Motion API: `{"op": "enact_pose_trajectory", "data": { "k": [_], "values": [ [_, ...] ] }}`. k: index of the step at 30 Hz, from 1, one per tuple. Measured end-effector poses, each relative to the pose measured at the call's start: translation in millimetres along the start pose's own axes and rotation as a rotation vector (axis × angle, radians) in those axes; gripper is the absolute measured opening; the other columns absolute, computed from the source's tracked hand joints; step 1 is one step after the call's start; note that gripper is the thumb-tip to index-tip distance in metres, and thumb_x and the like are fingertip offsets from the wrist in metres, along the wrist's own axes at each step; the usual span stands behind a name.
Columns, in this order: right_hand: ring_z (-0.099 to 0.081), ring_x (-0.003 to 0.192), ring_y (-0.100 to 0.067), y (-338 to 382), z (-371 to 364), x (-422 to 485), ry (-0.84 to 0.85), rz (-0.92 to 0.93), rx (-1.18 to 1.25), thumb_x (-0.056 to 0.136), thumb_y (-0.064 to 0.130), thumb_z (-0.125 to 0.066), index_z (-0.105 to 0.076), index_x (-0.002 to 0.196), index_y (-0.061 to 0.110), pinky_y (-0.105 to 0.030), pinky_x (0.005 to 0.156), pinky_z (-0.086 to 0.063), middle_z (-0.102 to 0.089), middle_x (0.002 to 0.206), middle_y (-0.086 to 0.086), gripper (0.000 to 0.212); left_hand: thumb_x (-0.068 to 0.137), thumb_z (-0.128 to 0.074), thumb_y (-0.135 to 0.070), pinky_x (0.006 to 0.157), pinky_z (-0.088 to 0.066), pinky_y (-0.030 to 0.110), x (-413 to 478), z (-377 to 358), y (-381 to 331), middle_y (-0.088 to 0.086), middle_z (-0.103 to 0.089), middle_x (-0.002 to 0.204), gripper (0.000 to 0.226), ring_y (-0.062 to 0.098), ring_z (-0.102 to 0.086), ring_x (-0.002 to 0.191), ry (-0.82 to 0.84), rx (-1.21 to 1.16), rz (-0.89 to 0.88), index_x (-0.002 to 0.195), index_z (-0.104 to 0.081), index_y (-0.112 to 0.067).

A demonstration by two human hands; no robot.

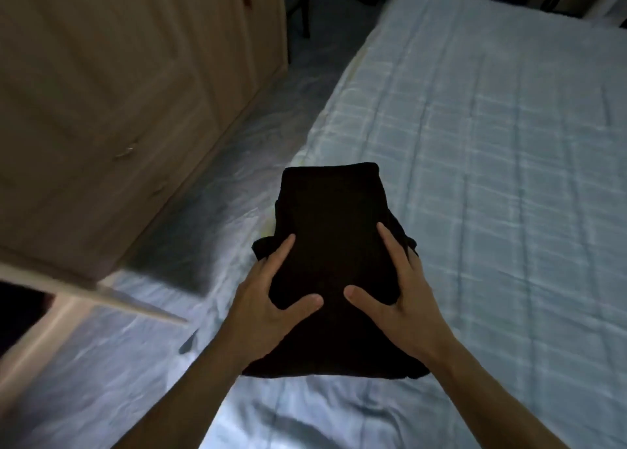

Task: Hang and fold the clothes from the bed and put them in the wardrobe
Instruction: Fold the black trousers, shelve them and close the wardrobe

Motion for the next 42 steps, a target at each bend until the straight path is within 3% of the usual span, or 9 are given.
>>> {"op": "enact_pose_trajectory", "data": {
  "k": [4,9,14,18,21,26,35,40,42],
  "values": [
    [-0.029,0.136,0.003,51.4,-78.0,-39.8,0.148,0.040,0.008,0.071,0.060,-0.072,-0.012,0.149,0.057,-0.001,0.091,-0.027,-0.019,0.156,0.017,0.099,0.066,-0.075,-0.068,0.111,-0.042,0.033,-87.2,78.6,24.7,-0.017,-0.042,0.147,0.092,-0.002,-0.043,0.132,-0.096,-0.003,0.106,0.142,-0.023,-0.067],
    [-0.032,0.137,-0.004,130.2,-164.8,-104.0,0.378,0.102,-0.012,0.073,0.055,-0.076,-0.015,0.146,0.060,-0.014,0.100,-0.032,-0.022,0.155,0.011,0.096,0.072,-0.080,-0.053,0.100,-0.036,0.006,-219.7,163.7,41.3,-0.020,-0.041,0.139,0.090,-0.010,-0.045,0.118,-0.296,0.003,0.250,0.143,-0.025,-0.064],
    [-0.032,0.141,-0.009,206.3,-239.1,-153.1,0.559,0.214,-0.060,0.074,0.051,-0.079,-0.016,0.143,0.064,-0.027,0.109,-0.033,-0.023,0.156,0.007,0.095,0.073,-0.081,-0.050,0.102,-0.033,0.011,-332.3,227.2,46.5,-0.014,-0.043,0.142,0.089,-0.003,-0.042,0.123,-0.527,-0.044,0.364,0.143,-0.028,-0.062],
    [-0.029,0.142,-0.005,260.4,-280.4,-177.7,0.659,0.332,-0.078,0.074,0.051,-0.079,-0.016,0.142,0.066,-0.023,0.107,-0.029,-0.022,0.157,0.011,0.094,0.071,-0.082,-0.050,0.105,-0.030,0.010,-389.6,267.4,42.6,-0.014,-0.042,0.144,0.089,-0.004,-0.039,0.128,-0.683,-0.062,0.387,0.143,-0.030,-0.062],
    [-0.028,0.142,-0.004,290.7,-306.1,-178.2,0.709,0.393,-0.097,0.074,0.050,-0.079,-0.017,0.143,0.065,-0.023,0.107,-0.029,-0.022,0.156,0.013,0.094,0.066,-0.079,-0.059,0.112,-0.031,0.022,-408.1,290.7,46.5,-0.011,-0.041,0.148,0.092,0.001,-0.039,0.133,-0.758,-0.090,0.419,0.142,-0.028,-0.064],
    [-0.027,0.137,0.006,310.0,-349.7,-155.6,0.775,0.443,-0.108,0.073,0.053,-0.078,-0.018,0.145,0.061,-0.019,0.104,-0.027,-0.024,0.156,0.014,0.094,0.069,-0.079,-0.059,0.110,-0.029,0.019,-404.7,320.5,66.4,-0.010,-0.041,0.148,0.091,0.001,-0.038,0.135,-0.810,-0.082,0.497,0.142,-0.026,-0.066],
    [-0.026,0.140,0.002,342.3,-430.1,-99.9,0.949,0.425,-0.150,0.074,0.056,-0.076,-0.016,0.142,0.066,-0.017,0.105,-0.027,-0.024,0.157,0.010,0.091,0.061,-0.070,-0.076,0.114,-0.036,0.032,-379.4,375.3,105.7,-0.009,-0.045,0.144,0.092,0.008,-0.041,0.137,-0.867,-0.108,0.620,0.139,-0.022,-0.071],
    [-0.019,0.122,0.030,376.6,-501.3,-83.3,0.981,0.473,-0.155,0.078,0.052,-0.074,-0.018,0.145,0.062,0.007,0.090,-0.021,-0.023,0.157,0.018,0.088,0.060,-0.068,-0.080,0.113,-0.034,0.028,-381.4,431.0,144.4,-0.010,-0.042,0.147,0.094,0.006,-0.040,0.137,-0.939,-0.104,0.624,0.141,-0.021,-0.069],
    [-0.018,0.122,0.029,385.4,-531.5,-78.5,0.988,0.483,-0.167,0.080,0.051,-0.073,-0.019,0.146,0.060,0.011,0.088,-0.018,-0.022,0.156,0.019,0.086,0.060,-0.067,-0.081,0.109,-0.032,0.021,-382.2,451.7,164.3,-0.012,-0.042,0.148,0.095,0.000,-0.039,0.133,-0.955,-0.107,0.629,0.141,-0.021,-0.068]
  ]
}}
Point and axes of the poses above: each hand's wrist, its own x-axis towards the middle knuckle, its own z-axis out of the back of the hand, y = z × x, the point moved 3 cm from there along x, towards the middle knuckle
